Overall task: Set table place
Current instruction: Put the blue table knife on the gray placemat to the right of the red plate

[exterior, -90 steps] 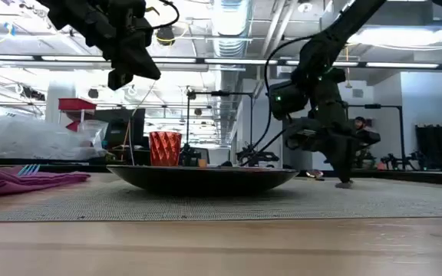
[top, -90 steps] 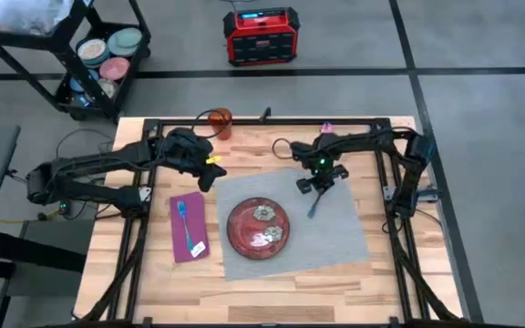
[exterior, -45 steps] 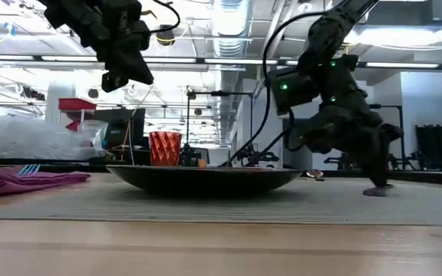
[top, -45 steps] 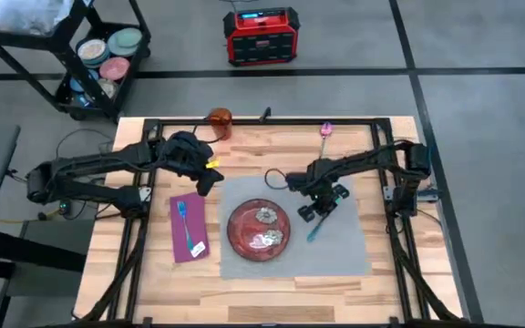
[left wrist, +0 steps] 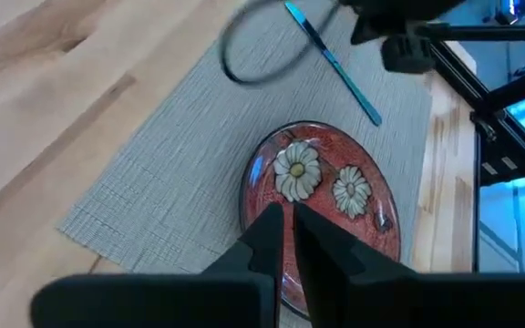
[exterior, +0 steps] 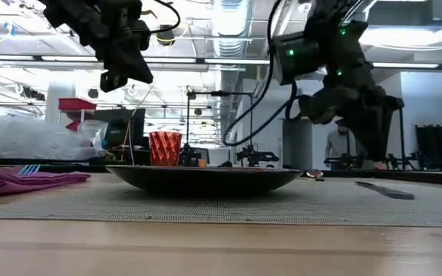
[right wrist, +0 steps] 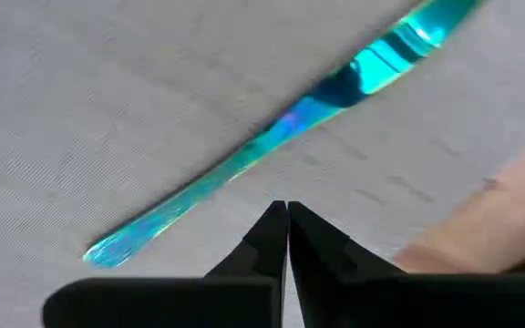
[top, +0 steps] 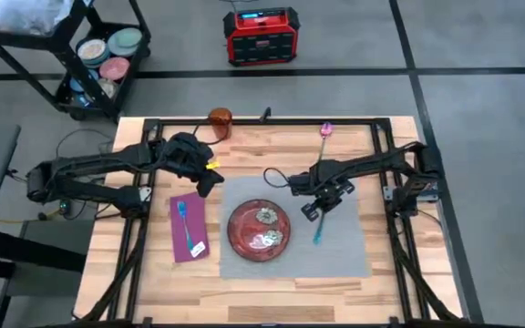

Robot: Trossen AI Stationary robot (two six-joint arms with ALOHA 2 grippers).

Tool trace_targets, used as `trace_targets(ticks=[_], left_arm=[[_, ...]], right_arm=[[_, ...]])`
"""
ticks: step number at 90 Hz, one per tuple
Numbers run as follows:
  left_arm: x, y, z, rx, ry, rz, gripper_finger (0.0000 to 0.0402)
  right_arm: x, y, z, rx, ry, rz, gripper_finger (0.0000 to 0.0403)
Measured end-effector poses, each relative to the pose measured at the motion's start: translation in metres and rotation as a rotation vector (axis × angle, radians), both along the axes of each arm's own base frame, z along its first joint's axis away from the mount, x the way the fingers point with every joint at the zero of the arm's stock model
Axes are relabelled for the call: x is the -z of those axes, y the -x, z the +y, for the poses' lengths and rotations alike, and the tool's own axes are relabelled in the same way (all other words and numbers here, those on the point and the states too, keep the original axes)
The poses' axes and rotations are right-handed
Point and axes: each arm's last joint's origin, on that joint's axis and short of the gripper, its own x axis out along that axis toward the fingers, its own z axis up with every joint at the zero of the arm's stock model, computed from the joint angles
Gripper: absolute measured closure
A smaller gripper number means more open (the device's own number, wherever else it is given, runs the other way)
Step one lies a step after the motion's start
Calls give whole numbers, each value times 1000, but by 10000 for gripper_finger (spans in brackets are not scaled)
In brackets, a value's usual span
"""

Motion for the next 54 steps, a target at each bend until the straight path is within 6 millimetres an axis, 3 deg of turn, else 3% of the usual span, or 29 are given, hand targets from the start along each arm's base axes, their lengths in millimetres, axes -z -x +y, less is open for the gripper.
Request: trace_targets(ticks=[22,54], left_arm=[[0,0,-1,-6,12,0,391],[0,0,-1,-11,2,1,391]], right_arm=[[14,16,-34,84,9,56,403],[17,25,-79,137,-2,-15,403]])
